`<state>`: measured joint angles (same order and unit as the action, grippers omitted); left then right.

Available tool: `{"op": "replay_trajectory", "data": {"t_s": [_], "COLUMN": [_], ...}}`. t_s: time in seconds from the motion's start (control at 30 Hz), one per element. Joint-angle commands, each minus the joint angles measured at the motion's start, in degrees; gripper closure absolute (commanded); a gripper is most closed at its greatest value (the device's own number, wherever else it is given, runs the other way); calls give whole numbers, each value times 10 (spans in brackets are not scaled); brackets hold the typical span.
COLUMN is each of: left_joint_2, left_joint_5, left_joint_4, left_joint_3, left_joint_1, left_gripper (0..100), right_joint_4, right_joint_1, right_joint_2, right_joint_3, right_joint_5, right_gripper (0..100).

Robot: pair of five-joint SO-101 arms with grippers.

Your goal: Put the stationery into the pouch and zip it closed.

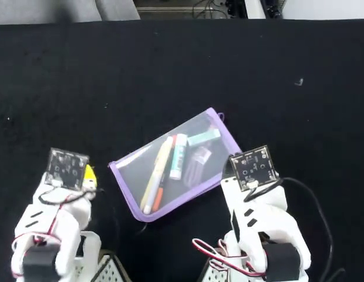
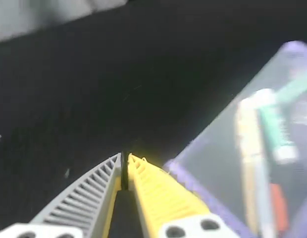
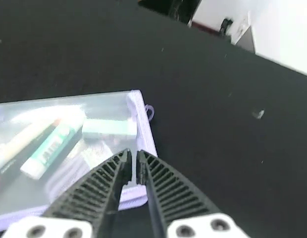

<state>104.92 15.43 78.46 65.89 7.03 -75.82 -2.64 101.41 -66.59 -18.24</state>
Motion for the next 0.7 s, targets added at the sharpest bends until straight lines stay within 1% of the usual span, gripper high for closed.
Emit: {"op": "replay_trajectory", "data": {"t_s": [0.0, 0.07, 0.3, 0.37, 0.53, 0.67], "left_joint_2": [-2, -2, -2, -3, -4, -4], "left_joint_5": [-4, -5, -5, -5, -5, -5], "left_joint_4": [-45, -61, -62, -62, -62, -62], "left_joint_3": [65, 105, 212, 237, 260, 280], "left_joint_1": [80, 98, 103, 103, 104, 105], "left_gripper": [970, 970, 970, 970, 970, 970], "right_joint_4": [-4, 7, 35, 36, 47, 48], "right_joint_1": [-3, -3, -3, 11, 72, 79], "right_joint_2": [1, 1, 1, 1, 1, 1], "right_joint_3": [-3, -19, -130, -151, -206, -272], "right_joint_5": [3, 3, 2, 2, 2, 2], "right_gripper": [984, 984, 984, 984, 984, 984]}}
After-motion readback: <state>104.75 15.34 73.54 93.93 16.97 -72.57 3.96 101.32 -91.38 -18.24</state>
